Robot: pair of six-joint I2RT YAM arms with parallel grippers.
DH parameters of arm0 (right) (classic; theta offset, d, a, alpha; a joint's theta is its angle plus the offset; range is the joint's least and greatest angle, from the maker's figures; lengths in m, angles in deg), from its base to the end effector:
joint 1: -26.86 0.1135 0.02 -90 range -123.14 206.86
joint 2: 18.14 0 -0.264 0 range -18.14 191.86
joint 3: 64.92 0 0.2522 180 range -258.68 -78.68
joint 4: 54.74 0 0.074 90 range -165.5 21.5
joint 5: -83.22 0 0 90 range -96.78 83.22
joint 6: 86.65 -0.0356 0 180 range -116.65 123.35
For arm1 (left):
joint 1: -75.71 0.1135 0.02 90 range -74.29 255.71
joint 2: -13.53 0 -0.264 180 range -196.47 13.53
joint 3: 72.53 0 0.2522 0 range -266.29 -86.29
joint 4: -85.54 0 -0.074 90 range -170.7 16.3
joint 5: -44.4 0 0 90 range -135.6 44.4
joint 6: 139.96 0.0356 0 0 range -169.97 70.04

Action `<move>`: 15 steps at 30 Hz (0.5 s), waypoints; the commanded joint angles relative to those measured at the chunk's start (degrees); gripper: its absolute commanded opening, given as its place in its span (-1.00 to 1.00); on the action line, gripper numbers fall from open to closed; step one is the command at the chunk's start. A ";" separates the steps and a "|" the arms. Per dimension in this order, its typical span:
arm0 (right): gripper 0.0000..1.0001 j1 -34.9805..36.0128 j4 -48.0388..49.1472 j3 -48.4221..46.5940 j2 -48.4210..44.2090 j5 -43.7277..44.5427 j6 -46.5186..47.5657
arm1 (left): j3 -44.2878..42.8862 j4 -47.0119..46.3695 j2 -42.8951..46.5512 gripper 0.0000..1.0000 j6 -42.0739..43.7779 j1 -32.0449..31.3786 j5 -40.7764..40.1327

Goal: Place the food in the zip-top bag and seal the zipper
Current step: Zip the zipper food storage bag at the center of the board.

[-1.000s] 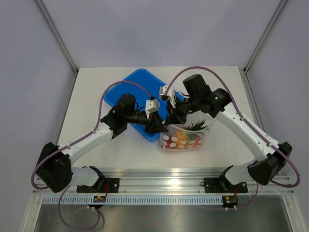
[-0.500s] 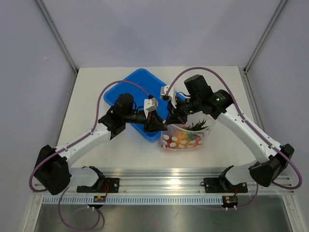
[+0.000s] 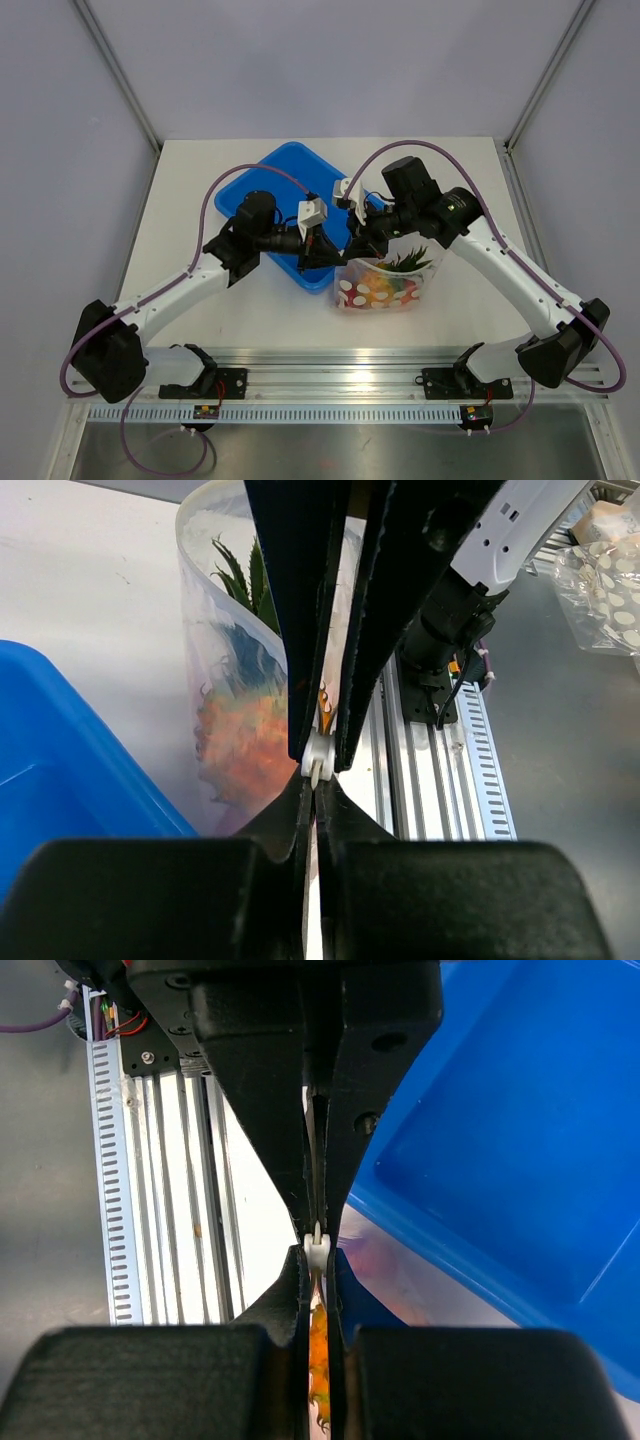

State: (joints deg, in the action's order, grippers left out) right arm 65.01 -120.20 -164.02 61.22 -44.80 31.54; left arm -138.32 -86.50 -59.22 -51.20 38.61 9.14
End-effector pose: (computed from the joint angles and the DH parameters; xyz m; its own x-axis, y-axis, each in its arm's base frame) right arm 0.2066 0.1901 0.3851 -0.1066 -0.5570 -0.8237 -0.9929 0.1030 0.0589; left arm 0.2085 -0.1941 0.3107 -0.2265 0.1556 -0.9615 0.9729 -0.0121 -0.2311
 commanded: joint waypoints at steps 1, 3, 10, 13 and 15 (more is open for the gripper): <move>-0.99 0.34 1.78 -0.70 -1.48 -0.39 -0.59 | -3.60 -2.11 -1.25 -1.00 -0.61 0.28 1.51; -0.87 0.34 1.96 -0.62 -1.57 0.22 -0.59 | -3.43 -2.37 -1.34 -1.00 -0.52 0.28 1.33; -0.49 0.34 0.03 -3.24 0.01 0.67 0.11 | -1.15 -5.36 0.33 -1.00 -1.66 0.28 -1.65; -0.45 0.34 -0.42 -4.22 0.63 0.58 0.29 | -0.27 -6.15 1.38 -1.00 -1.32 0.28 -2.27; -0.47 0.34 -0.33 -4.48 0.89 0.23 0.29 | 0.00 -6.06 1.82 -1.00 -1.14 0.28 -2.44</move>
State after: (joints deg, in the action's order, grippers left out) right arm 64.99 -120.88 -165.70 61.63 -43.79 31.47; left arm -138.62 -88.28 -59.81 -52.31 38.67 8.01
